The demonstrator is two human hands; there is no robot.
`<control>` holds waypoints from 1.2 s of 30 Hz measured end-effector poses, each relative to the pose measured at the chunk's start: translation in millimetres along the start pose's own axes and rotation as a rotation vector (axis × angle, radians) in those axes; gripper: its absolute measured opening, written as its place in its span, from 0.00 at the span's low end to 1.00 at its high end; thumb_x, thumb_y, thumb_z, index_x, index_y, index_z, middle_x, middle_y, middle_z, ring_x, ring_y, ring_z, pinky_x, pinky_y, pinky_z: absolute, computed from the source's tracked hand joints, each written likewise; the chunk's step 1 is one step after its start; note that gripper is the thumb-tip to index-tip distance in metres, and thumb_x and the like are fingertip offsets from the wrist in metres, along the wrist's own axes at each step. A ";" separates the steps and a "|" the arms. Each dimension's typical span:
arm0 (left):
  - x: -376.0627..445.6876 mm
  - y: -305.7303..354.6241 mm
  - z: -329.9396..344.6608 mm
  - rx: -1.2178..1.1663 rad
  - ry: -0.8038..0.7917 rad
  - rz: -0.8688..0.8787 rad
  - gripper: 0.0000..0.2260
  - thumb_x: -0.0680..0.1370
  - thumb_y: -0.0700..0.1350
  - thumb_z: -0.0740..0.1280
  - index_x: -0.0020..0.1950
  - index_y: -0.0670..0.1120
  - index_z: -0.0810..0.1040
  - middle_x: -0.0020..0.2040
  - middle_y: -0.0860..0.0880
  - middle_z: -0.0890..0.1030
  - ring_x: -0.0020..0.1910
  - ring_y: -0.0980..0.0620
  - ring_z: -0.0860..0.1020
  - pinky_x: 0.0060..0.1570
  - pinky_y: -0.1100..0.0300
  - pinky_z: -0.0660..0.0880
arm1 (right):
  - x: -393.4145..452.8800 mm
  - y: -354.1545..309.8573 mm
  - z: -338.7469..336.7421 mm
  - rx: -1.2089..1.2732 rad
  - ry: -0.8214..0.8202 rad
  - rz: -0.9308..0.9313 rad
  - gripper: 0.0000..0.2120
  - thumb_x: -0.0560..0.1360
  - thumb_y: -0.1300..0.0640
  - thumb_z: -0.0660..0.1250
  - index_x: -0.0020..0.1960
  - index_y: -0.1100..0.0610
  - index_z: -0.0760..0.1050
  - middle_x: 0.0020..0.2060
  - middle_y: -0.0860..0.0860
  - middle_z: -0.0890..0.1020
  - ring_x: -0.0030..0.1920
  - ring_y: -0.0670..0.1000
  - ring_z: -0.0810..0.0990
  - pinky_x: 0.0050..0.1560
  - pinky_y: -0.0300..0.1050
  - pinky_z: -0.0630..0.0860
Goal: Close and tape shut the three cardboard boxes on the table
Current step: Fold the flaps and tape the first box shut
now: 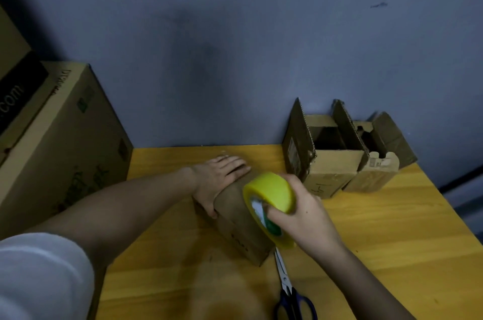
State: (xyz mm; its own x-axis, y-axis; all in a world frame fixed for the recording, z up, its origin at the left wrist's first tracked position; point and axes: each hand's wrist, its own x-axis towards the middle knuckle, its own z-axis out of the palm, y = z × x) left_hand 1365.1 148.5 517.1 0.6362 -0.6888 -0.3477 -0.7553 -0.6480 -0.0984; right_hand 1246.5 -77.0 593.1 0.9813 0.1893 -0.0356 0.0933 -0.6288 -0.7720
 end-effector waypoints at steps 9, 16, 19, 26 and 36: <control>1.5 -2.2 3.5 0.021 0.001 0.019 0.62 0.61 0.72 0.69 0.76 0.47 0.32 0.78 0.44 0.41 0.77 0.43 0.41 0.75 0.45 0.43 | -12.3 -6.7 -20.6 -0.315 -0.087 0.015 0.25 0.70 0.44 0.70 0.63 0.45 0.67 0.39 0.43 0.77 0.39 0.44 0.78 0.35 0.40 0.76; 2.5 -2.8 4.9 0.002 0.002 0.034 0.62 0.61 0.72 0.69 0.76 0.47 0.31 0.77 0.44 0.40 0.77 0.44 0.40 0.75 0.45 0.41 | -18.4 -4.4 -30.6 -0.465 -0.151 0.032 0.28 0.70 0.41 0.69 0.67 0.45 0.66 0.34 0.43 0.73 0.36 0.44 0.76 0.29 0.33 0.66; 1.7 -2.6 7.0 0.009 0.003 0.030 0.62 0.61 0.73 0.68 0.75 0.48 0.29 0.77 0.44 0.40 0.77 0.44 0.40 0.75 0.45 0.41 | -17.1 -1.9 -32.9 -0.516 -0.175 0.037 0.27 0.69 0.40 0.68 0.65 0.47 0.68 0.36 0.46 0.77 0.39 0.48 0.78 0.31 0.37 0.70; 3.6 -4.7 10.4 0.038 0.022 0.034 0.62 0.60 0.75 0.66 0.75 0.48 0.29 0.77 0.45 0.40 0.77 0.44 0.40 0.75 0.45 0.42 | -19.4 7.3 -34.4 -0.649 -0.237 0.039 0.27 0.69 0.39 0.67 0.64 0.48 0.69 0.39 0.46 0.77 0.44 0.51 0.79 0.33 0.40 0.68; 1.8 -2.1 8.3 0.052 0.022 0.029 0.62 0.60 0.75 0.65 0.75 0.48 0.30 0.77 0.45 0.40 0.77 0.44 0.40 0.75 0.45 0.42 | -17.8 25.3 -26.3 -0.685 -0.245 0.044 0.31 0.70 0.40 0.68 0.69 0.48 0.66 0.46 0.49 0.79 0.49 0.53 0.79 0.37 0.41 0.68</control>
State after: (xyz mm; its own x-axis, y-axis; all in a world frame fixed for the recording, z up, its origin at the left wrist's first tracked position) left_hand 1366.6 151.2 509.0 0.6165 -0.7147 -0.3304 -0.7805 -0.6099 -0.1373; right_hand 1235.8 -116.1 590.9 0.9283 0.2655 -0.2604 0.2175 -0.9555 -0.1991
